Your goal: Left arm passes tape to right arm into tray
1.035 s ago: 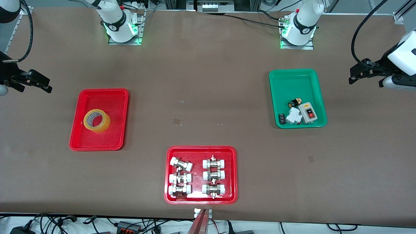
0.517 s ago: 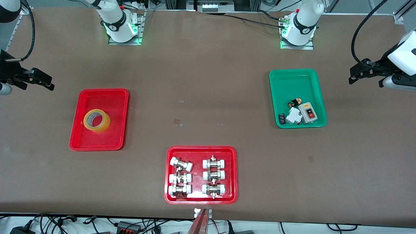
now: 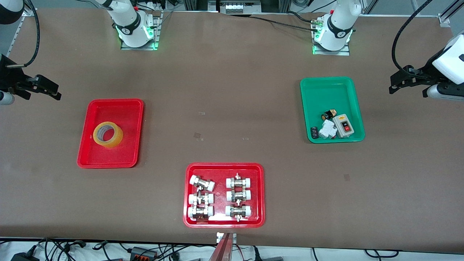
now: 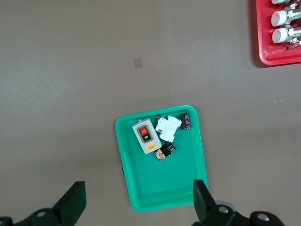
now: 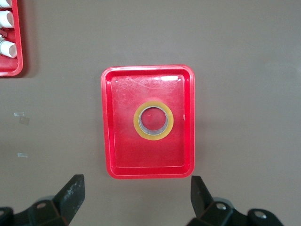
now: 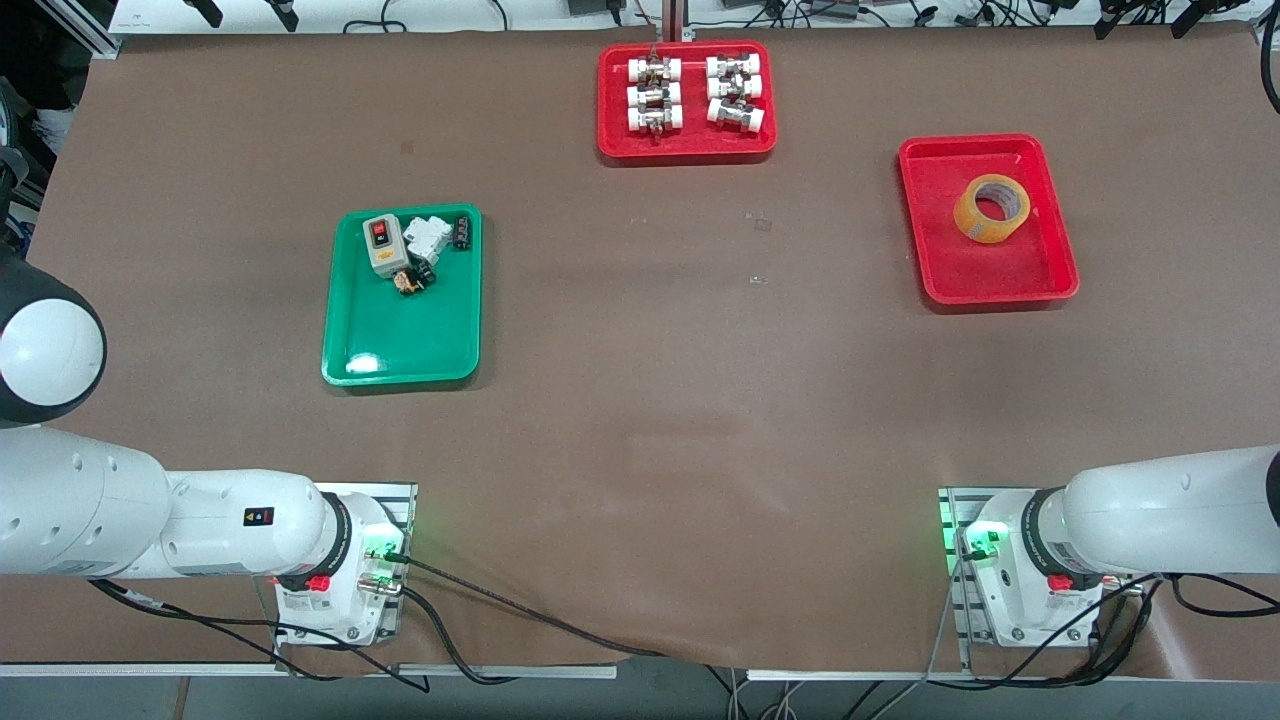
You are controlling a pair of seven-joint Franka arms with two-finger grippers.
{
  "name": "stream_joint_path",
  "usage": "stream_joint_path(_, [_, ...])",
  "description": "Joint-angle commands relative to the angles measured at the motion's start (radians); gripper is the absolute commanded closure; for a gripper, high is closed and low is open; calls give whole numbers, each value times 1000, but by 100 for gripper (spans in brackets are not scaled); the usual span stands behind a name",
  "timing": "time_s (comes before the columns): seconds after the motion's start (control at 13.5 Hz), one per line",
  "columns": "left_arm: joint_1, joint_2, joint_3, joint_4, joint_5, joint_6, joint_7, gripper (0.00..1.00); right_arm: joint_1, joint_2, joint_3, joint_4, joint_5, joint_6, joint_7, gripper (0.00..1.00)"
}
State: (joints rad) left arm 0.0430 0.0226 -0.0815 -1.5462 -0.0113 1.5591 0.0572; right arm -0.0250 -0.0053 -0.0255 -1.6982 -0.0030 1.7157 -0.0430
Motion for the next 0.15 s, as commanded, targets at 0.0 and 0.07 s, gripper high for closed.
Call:
stream_joint_path(0.0, [3, 0, -3, 5, 24, -10, 18, 0, 0, -10, 3, 6, 1, -18, -15, 0])
stream_joint_path(0.07, [3, -1, -3, 5, 24, -10, 18, 0, 0, -12, 3, 6, 1, -19, -15, 0])
